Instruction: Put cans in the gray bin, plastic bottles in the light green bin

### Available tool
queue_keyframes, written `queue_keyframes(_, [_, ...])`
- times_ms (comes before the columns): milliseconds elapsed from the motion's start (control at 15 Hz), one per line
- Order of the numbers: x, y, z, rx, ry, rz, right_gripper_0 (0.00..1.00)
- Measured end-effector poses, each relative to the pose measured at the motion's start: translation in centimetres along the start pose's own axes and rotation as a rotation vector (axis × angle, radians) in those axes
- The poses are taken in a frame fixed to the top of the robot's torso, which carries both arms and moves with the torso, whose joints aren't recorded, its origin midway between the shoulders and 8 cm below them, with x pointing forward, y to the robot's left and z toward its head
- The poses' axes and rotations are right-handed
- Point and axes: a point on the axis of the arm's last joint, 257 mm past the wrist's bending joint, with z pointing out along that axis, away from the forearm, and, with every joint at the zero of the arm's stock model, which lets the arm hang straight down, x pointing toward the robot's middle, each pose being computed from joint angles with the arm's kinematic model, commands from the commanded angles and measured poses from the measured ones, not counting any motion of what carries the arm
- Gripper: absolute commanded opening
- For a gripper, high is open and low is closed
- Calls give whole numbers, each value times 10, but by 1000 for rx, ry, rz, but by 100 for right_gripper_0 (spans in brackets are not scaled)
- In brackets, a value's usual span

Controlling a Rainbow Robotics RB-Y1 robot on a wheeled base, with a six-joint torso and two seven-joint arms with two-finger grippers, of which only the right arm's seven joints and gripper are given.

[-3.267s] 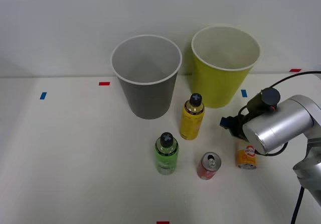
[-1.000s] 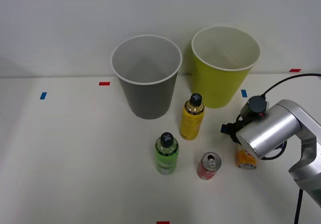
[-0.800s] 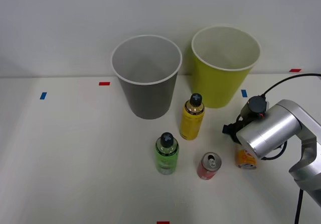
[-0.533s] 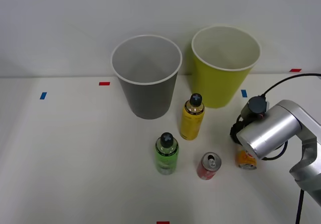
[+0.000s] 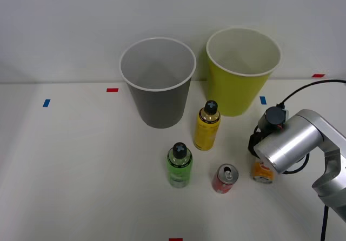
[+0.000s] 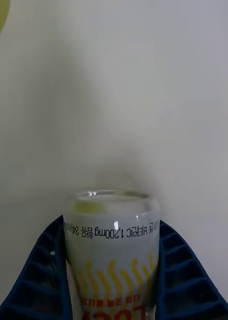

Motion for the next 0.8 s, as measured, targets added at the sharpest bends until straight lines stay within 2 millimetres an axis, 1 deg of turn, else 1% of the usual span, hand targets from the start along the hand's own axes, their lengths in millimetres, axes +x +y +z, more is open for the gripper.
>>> queue_keyframes(133, [-2, 3, -3, -8, -9, -4, 20])
queue_keyframes(200, [-6, 5, -7, -15, -23, -7, 20])
queue_keyframes(400, [-23, 15, -25, -41, -92, -15, 18])
queue_keyframes(533, [-30, 14, -40, -38, -120, -24, 18])
queue_keyframes(667, [-36, 15, -59, -47, -148, -27, 18])
queue_keyframes(800, [-46, 10, -81, -40, -192, -23, 18])
